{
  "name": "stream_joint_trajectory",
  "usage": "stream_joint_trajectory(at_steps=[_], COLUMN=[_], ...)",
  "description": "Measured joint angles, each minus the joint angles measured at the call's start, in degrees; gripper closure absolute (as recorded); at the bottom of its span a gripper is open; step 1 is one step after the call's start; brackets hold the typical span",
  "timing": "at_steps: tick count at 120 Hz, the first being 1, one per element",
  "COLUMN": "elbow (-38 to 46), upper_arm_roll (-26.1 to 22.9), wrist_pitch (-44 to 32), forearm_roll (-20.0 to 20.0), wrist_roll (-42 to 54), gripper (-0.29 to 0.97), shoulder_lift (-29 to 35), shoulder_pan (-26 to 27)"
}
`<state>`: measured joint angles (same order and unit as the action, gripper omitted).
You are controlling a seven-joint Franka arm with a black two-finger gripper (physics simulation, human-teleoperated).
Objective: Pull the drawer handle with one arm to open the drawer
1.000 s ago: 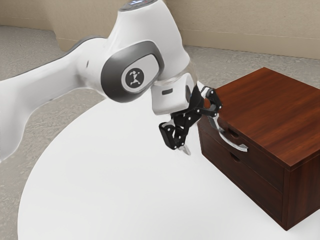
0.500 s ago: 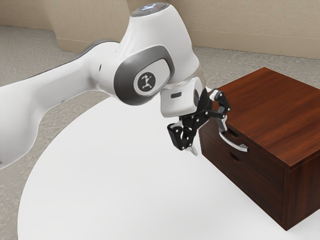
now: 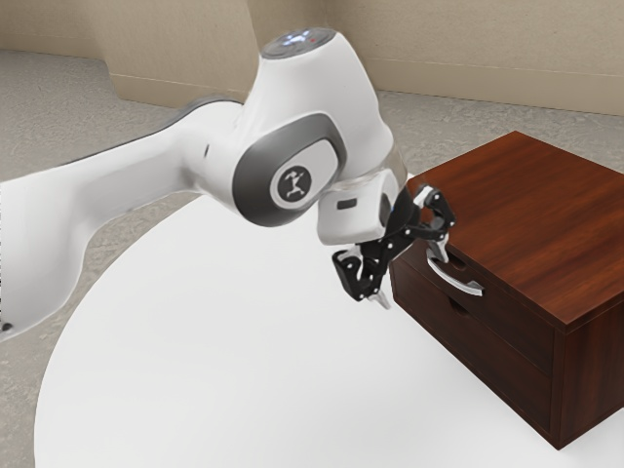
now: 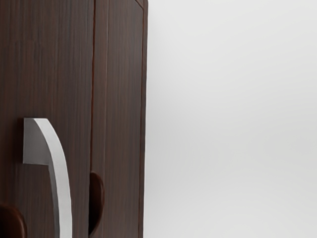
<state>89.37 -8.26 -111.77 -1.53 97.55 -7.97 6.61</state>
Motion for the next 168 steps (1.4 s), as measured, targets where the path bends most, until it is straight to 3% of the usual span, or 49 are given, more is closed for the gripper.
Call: stream_joint_trajectory(at_steps=[168], elbow=[6.05], upper_arm_roll=[0.00], wrist_pitch=[-9.55], forearm_roll=[-0.57], wrist_roll=[2.72], gripper=[0.00], shoulder_lift=[-0.15], shoulder_pan=[-0.05])
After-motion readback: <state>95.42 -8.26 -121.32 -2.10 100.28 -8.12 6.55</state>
